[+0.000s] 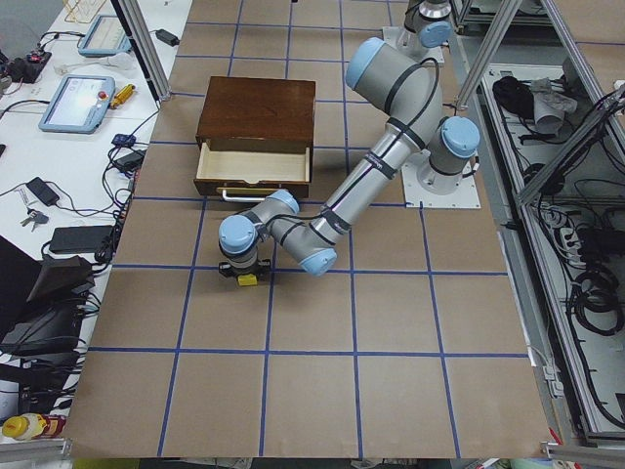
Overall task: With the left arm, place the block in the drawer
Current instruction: 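Close the left gripper on the yellow cube, then lift the yellow cube with the left gripper toward the open drawer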
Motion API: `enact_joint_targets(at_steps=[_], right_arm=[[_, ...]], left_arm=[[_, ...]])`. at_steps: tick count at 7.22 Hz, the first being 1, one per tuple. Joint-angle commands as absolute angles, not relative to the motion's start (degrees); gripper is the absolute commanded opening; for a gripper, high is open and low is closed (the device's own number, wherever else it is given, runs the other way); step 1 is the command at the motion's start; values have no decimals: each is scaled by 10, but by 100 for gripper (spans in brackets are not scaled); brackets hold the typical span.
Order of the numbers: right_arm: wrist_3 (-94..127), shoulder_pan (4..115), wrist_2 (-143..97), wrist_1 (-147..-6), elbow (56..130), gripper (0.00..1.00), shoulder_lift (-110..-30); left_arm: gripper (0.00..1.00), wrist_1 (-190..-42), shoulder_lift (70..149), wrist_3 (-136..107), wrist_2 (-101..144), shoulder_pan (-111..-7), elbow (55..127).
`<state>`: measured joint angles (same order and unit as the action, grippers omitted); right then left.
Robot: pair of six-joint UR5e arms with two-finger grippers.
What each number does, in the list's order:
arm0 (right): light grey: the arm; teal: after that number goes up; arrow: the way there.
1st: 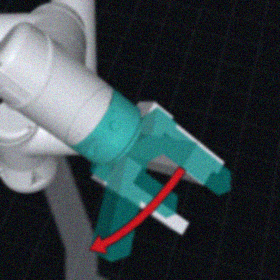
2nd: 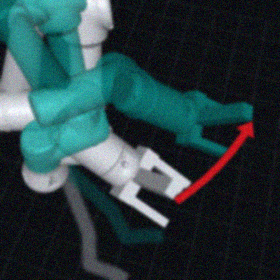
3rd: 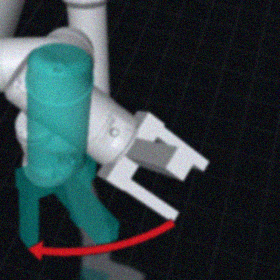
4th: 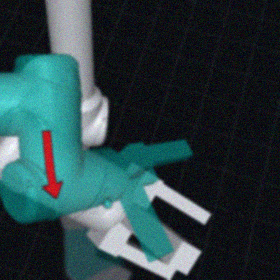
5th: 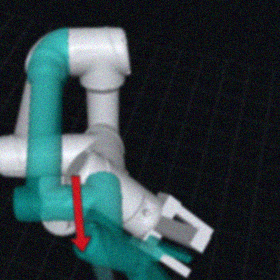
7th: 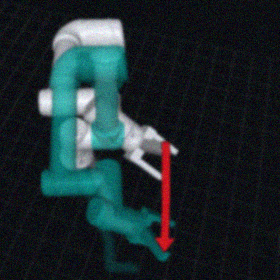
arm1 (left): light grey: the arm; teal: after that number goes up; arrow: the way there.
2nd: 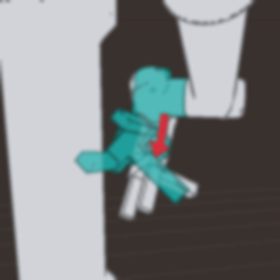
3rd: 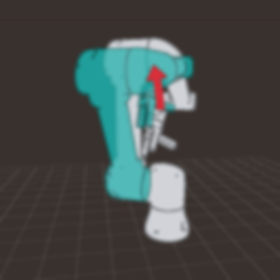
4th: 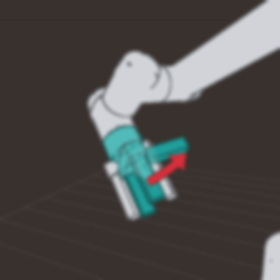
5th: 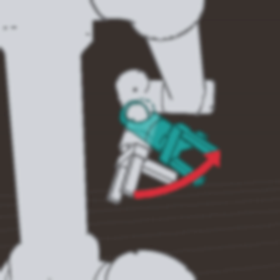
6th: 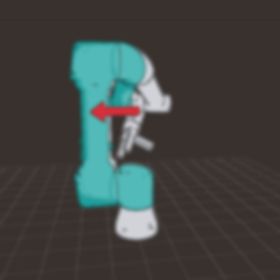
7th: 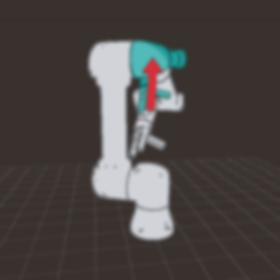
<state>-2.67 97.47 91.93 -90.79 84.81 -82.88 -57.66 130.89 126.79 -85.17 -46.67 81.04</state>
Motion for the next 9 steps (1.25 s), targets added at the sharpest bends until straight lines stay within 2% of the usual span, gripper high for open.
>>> enact_joint_targets(at_steps=[1, 2, 3, 7, 9], right_arm=[[-27, 975, 919, -908, 848, 100, -829], [-26, 975, 919, -908, 848, 100, -829], [-26, 975, 918, -908, 848, 100, -829], [-27, 975, 919, -908, 848, 100, -829], [-26, 975, 919, -908, 848, 100, -829]], left_arm=[[23, -577, 1309, 1270, -851, -467, 810], [23, -579, 1301, 1270, -851, -467, 810], [18, -592, 1275, 1272, -854, -475, 807], [12, -769, 1110, 1263, -855, -522, 802], [12, -798, 1062, 1189, -857, -579, 811]])
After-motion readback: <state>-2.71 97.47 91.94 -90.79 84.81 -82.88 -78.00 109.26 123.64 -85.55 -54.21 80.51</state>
